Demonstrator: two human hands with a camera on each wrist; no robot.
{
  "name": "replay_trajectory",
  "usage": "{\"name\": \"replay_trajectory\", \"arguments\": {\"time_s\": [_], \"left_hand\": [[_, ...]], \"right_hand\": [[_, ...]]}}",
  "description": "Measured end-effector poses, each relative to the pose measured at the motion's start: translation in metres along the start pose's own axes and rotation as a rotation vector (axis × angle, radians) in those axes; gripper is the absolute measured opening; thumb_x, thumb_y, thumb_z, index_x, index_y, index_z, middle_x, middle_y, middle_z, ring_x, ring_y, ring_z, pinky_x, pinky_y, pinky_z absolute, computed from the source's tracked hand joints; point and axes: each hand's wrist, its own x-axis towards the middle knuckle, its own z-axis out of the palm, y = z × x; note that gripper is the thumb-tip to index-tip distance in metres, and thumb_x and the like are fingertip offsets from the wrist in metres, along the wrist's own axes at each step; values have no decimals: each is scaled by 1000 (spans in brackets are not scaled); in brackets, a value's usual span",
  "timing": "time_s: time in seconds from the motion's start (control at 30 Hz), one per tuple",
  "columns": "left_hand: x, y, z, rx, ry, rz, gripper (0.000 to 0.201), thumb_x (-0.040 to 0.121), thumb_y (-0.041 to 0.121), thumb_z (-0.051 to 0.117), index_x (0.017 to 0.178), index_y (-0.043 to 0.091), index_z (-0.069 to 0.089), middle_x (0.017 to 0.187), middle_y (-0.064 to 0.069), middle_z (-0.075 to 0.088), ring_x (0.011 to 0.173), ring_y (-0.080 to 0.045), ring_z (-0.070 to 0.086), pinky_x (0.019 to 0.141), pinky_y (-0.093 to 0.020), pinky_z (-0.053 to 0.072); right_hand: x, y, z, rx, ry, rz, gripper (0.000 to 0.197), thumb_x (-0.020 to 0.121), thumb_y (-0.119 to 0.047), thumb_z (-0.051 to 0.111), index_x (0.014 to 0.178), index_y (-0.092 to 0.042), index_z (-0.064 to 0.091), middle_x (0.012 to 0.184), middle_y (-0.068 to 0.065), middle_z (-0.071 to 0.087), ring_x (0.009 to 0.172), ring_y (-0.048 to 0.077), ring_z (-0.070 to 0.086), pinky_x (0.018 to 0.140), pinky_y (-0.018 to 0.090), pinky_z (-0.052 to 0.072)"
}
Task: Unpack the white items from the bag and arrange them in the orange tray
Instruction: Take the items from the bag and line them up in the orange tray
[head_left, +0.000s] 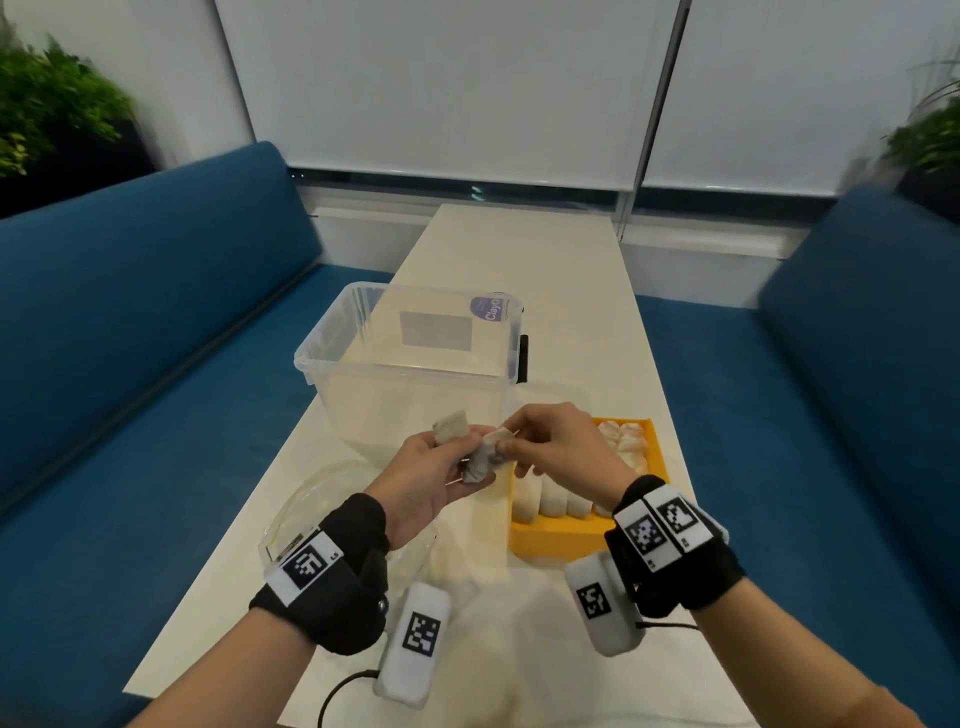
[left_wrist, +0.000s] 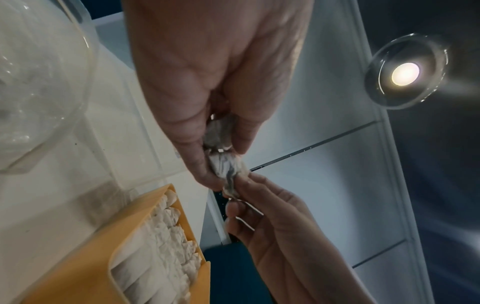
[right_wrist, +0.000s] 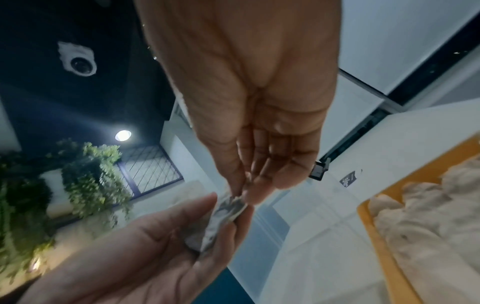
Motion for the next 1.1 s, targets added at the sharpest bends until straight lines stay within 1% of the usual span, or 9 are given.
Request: {"name": "replay_trajectory", "arguments": {"time_s": [0.07, 0.2, 0.37, 0.47, 0.6, 0.7, 0.83, 0.93, 1.1], "left_hand": [[0, 1, -1, -22, 21, 19, 26, 99, 14, 50, 119, 1, 62, 115, -16, 67, 100, -21, 67, 79, -27, 59], [-1, 2, 3, -88, 33, 41, 31, 92, 20, 62, 116, 2, 61, 107, -13, 69, 95, -19, 69, 77, -27, 59], [-1, 4, 20, 70, -31, 102, 29, 90, 23, 65, 115, 7, 66, 92, -3, 70, 81, -6, 63, 64, -17, 50], [1, 6, 25, 165, 31, 170, 22, 90, 18, 66, 110, 9, 68, 83, 1, 65, 74, -8, 56, 56, -17, 46], [2, 14, 25, 434, -3, 268, 8, 90, 20, 67, 96, 16, 68, 68, 4, 59, 60, -7, 49, 51, -18, 43], [3, 19, 25, 579, -30, 293, 3, 92, 17, 64, 90, 16, 67, 64, 2, 57, 53, -5, 49, 51, -18, 43], [4, 16, 23, 469, -65, 241, 24, 89, 25, 68, 102, 6, 69, 82, -3, 69, 64, -7, 53, 58, -17, 45], [4, 14, 25, 399, -77, 225, 23, 89, 21, 68, 102, 3, 69, 85, -5, 70, 66, -8, 53, 60, -18, 46], [5, 17, 28, 460, -20, 299, 7, 89, 12, 67, 90, 7, 70, 76, -4, 68, 63, -10, 53, 55, -19, 45]], "right_hand": [[-2, 1, -3, 153, 83, 44, 4, 85, -12, 67, 86, -9, 66, 72, 8, 70, 59, 12, 66, 56, 22, 50], [-8, -2, -5, 542, 214, 112, 4, 87, -1, 62, 90, -2, 60, 77, 11, 69, 67, 19, 69, 62, 26, 54], [-17, -5, 5, 680, 237, 92, 7, 86, 3, 62, 90, 0, 58, 81, 21, 68, 68, 22, 69, 66, 30, 58], [-20, -8, 3, 637, 192, 105, 12, 87, -7, 65, 94, 0, 58, 86, 20, 71, 72, 24, 71, 66, 31, 56], [-20, -8, -10, 333, 157, 99, 19, 87, -30, 66, 98, -15, 64, 82, 1, 72, 66, 10, 64, 60, 23, 49], [-19, -8, -17, 259, 173, 51, 12, 88, -19, 65, 93, -8, 67, 75, 3, 66, 61, 8, 55, 57, 20, 46], [-20, -7, -24, 378, 238, 24, 7, 88, -8, 64, 93, -3, 63, 78, 8, 69, 66, 14, 64, 62, 25, 51], [-20, -8, -28, 376, 230, 21, 14, 88, -9, 64, 99, 0, 62, 82, 10, 71, 69, 14, 68, 66, 27, 53], [-16, -18, -45, 182, 253, -20, 18, 88, -29, 64, 104, -20, 66, 89, -1, 70, 72, 9, 65, 63, 19, 51]]}}
